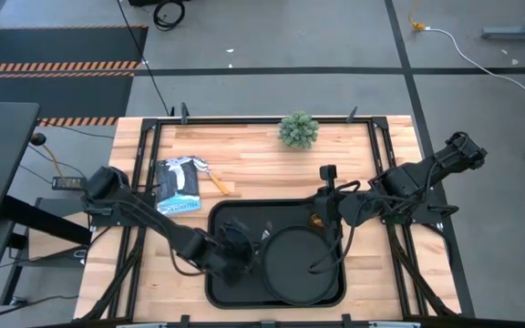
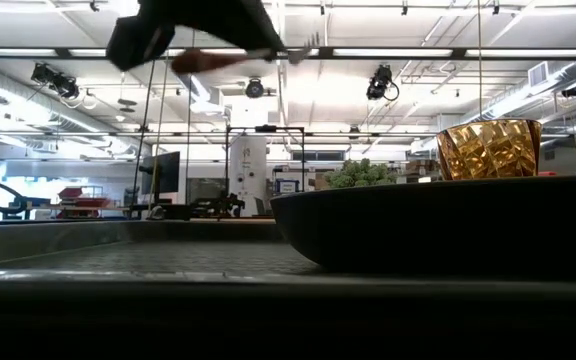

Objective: Pick and place plate/cup/fork/spoon on tray
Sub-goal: Put the orange fork to the left side of the black plate on the black serving tray

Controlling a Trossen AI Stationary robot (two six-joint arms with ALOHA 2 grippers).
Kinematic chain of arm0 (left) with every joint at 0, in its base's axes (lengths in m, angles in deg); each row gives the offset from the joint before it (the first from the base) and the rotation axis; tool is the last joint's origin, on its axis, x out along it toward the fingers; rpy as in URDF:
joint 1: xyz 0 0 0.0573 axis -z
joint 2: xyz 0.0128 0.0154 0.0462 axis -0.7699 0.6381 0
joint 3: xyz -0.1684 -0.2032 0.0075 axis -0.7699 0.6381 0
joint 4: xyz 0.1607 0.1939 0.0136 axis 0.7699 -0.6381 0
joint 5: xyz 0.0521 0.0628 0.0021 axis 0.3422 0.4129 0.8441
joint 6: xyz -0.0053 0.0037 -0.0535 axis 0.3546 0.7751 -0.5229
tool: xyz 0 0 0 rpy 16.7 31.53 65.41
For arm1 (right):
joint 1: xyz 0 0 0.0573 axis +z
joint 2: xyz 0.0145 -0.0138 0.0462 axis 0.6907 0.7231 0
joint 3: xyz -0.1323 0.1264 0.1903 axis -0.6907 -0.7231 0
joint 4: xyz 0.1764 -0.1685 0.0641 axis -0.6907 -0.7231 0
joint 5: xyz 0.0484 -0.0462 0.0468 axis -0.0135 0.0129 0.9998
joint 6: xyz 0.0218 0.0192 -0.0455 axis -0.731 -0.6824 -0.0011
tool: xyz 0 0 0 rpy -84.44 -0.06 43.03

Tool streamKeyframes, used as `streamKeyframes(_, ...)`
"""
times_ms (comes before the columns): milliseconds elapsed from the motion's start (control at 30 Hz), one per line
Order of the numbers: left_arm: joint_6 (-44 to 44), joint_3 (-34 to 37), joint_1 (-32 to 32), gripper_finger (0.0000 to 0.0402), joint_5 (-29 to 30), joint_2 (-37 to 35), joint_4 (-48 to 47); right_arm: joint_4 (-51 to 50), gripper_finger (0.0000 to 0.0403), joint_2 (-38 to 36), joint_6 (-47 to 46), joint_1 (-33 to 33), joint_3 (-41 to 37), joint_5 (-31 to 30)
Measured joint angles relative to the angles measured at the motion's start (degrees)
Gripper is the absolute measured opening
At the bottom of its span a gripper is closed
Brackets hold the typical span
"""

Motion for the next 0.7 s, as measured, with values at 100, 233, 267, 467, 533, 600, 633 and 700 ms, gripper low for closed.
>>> streamKeyframes(100,-3.88,-0.10,0.67,0.0018,-1.35,2.08,-2.06,-0.58,0.0052,0.00,0.02,0.53,0.00,-0.02)
streamKeyframes(233,-10.30,-0.09,2.29,0.0018,-0.62,3.77,-6.38,-1.24,0.0052,0.00,0.02,0.96,0.00,-0.04)
streamKeyframes(267,-11.83,-0.10,2.56,0.0018,-0.57,4.17,-7.13,-1.32,0.0052,0.00,0.02,0.96,0.00,-0.04)
streamKeyframes(467,-16.59,-0.05,3.23,0.0018,-2.62,6.03,-8.33,-1.42,0.0052,0.00,0.50,0.94,0.00,-0.07)
streamKeyframes(533,-17.60,-0.18,3.23,0.0018,-2.92,6.82,-7.28,-1.42,0.0052,0.00,0.50,0.94,0.00,-0.07)
streamKeyframes(600,-18.42,0.00,3.40,0.0018,-3.25,7.45,-8.18,-1.45,0.0052,0.00,0.52,0.94,0.00,-0.09)
streamKeyframes(633,-18.90,-0.09,3.31,0.0018,-3.50,8.03,-7.17,-1.41,0.0052,0.00,0.50,0.94,0.00,-0.07)
streamKeyframes(700,-19.68,-0.09,2.95,0.0018,-5.02,9.11,-7.98,-1.25,0.0052,0.00,0.88,0.94,0.00,-0.04)
